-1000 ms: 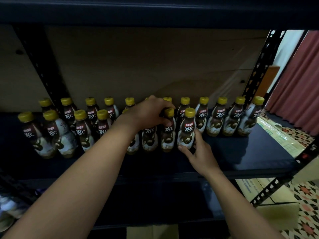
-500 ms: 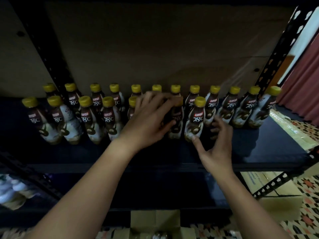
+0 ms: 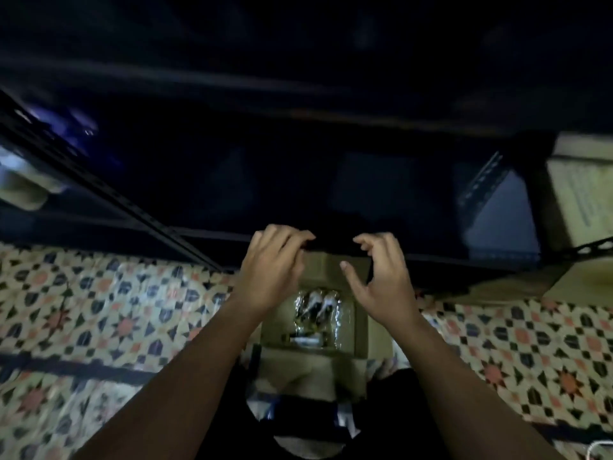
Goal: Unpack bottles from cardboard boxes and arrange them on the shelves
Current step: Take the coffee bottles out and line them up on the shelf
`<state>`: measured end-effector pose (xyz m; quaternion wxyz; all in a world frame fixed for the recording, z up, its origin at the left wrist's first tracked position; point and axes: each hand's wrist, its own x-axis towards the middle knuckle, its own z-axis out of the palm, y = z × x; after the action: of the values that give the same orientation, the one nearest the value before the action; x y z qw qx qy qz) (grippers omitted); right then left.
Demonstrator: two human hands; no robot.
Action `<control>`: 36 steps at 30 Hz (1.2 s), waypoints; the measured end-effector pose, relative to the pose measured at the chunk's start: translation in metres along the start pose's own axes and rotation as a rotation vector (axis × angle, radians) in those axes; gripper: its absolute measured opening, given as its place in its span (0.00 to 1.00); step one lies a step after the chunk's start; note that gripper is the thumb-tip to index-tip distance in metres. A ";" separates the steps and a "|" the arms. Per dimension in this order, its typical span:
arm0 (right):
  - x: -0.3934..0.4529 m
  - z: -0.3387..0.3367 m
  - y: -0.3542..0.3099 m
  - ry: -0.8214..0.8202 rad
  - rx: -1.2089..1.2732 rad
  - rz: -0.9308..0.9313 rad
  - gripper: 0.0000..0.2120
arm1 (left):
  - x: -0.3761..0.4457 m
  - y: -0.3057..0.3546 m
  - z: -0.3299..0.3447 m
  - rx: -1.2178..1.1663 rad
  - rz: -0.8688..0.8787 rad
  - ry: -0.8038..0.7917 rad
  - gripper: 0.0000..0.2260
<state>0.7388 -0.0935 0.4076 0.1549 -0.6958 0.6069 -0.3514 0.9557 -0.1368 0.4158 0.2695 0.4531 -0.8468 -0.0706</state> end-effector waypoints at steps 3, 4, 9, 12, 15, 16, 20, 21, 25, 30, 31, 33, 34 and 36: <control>-0.047 0.085 0.071 -0.163 -0.067 0.107 0.18 | -0.068 -0.050 0.101 -0.026 -0.210 -0.207 0.16; -0.062 0.111 0.093 -0.212 -0.096 0.130 0.18 | -0.086 -0.063 0.131 -0.031 -0.283 -0.295 0.17; -0.124 0.228 0.194 -0.499 -0.283 0.279 0.22 | -0.166 -0.117 0.272 -0.069 -0.562 -0.683 0.18; -0.153 0.279 0.233 -0.677 -0.437 0.247 0.26 | -0.202 -0.135 0.332 -0.001 -0.587 -0.908 0.18; -0.169 0.322 0.265 -0.874 -0.490 0.211 0.31 | -0.231 -0.155 0.385 0.021 -0.585 -1.140 0.20; -0.172 0.333 0.272 -0.925 -0.508 0.198 0.32 | -0.239 -0.160 0.398 -0.001 -0.600 -1.194 0.22; -0.183 0.371 0.296 -1.038 -0.600 0.158 0.34 | -0.264 -0.175 0.439 -0.135 -0.668 -1.226 0.24; -0.185 0.379 0.302 -1.062 -0.625 0.145 0.35 | -0.268 -0.176 0.445 -0.136 -0.677 -1.207 0.25; -0.190 0.398 0.315 -1.057 -0.708 0.016 0.35 | -0.285 -0.178 0.457 -0.096 -0.673 -1.191 0.25; -0.193 0.411 0.321 -0.997 -0.800 -0.096 0.24 | -0.295 -0.181 0.459 -0.048 -0.601 -1.200 0.16; -0.192 0.415 0.322 -0.989 -0.823 -0.123 0.23 | -0.295 -0.182 0.457 -0.047 -0.634 -1.159 0.16; -0.188 0.422 0.324 -0.994 -0.844 -0.145 0.22 | -0.294 -0.184 0.454 -0.069 -0.667 -1.079 0.18; -0.187 0.426 0.326 -0.998 -0.857 -0.152 0.22 | -0.294 -0.183 0.454 -0.121 -0.663 -1.082 0.18; -0.187 0.430 0.329 -0.980 -0.896 -0.179 0.24 | -0.296 -0.180 0.458 -0.195 -0.677 -1.095 0.16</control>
<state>0.7844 -0.0768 -0.1631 0.0791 -0.8196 0.4936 0.2800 0.9801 -0.0592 -0.1528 -0.1985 0.5665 -0.6619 -0.4490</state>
